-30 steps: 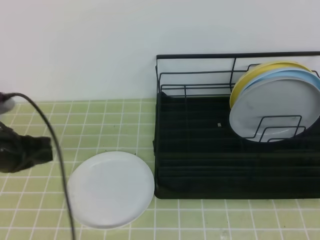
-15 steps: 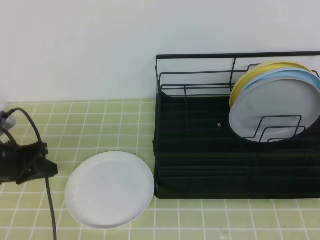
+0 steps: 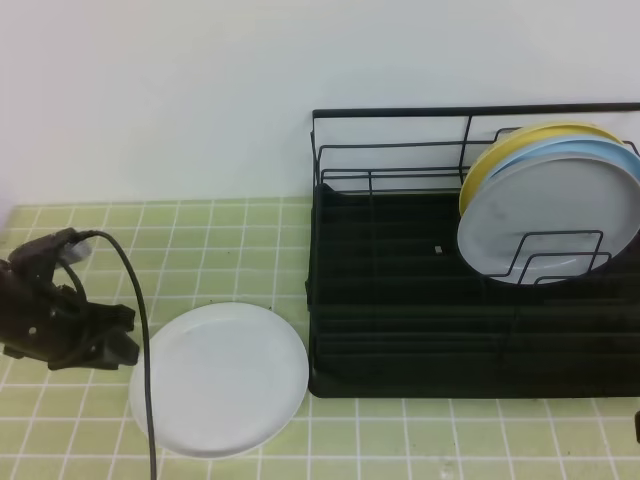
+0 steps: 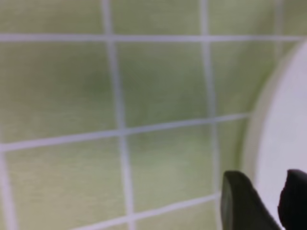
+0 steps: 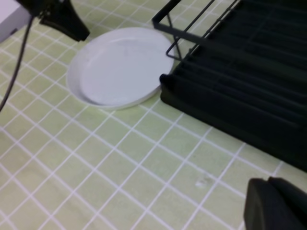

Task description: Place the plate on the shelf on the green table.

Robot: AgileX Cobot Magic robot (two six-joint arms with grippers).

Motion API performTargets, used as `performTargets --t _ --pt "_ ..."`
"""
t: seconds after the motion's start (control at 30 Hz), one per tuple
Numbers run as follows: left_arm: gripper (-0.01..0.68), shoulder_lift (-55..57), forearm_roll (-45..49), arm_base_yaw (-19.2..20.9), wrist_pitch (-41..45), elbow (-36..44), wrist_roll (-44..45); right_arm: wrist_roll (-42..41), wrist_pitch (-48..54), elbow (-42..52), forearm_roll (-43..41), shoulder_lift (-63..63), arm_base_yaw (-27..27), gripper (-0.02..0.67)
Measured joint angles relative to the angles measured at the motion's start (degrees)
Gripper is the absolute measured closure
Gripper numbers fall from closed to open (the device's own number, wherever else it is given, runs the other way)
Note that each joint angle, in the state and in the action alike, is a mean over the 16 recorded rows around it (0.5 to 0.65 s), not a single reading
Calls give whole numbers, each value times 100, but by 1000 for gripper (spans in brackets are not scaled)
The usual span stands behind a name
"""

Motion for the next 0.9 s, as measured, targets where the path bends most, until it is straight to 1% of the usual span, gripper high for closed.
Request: performTargets --t 0.13,0.27,0.6,0.9 --pt "489 132 375 -143 42 -199 -231 -2 160 0 0 0 0 649" --pt "488 255 573 -194 101 -329 -441 -5 267 0 0 0 0 649" --pt "487 524 439 -239 249 -402 -472 -16 308 0 0 1 0 649" --pt "498 637 387 -422 244 -412 -402 -39 271 0 0 0 0 649"
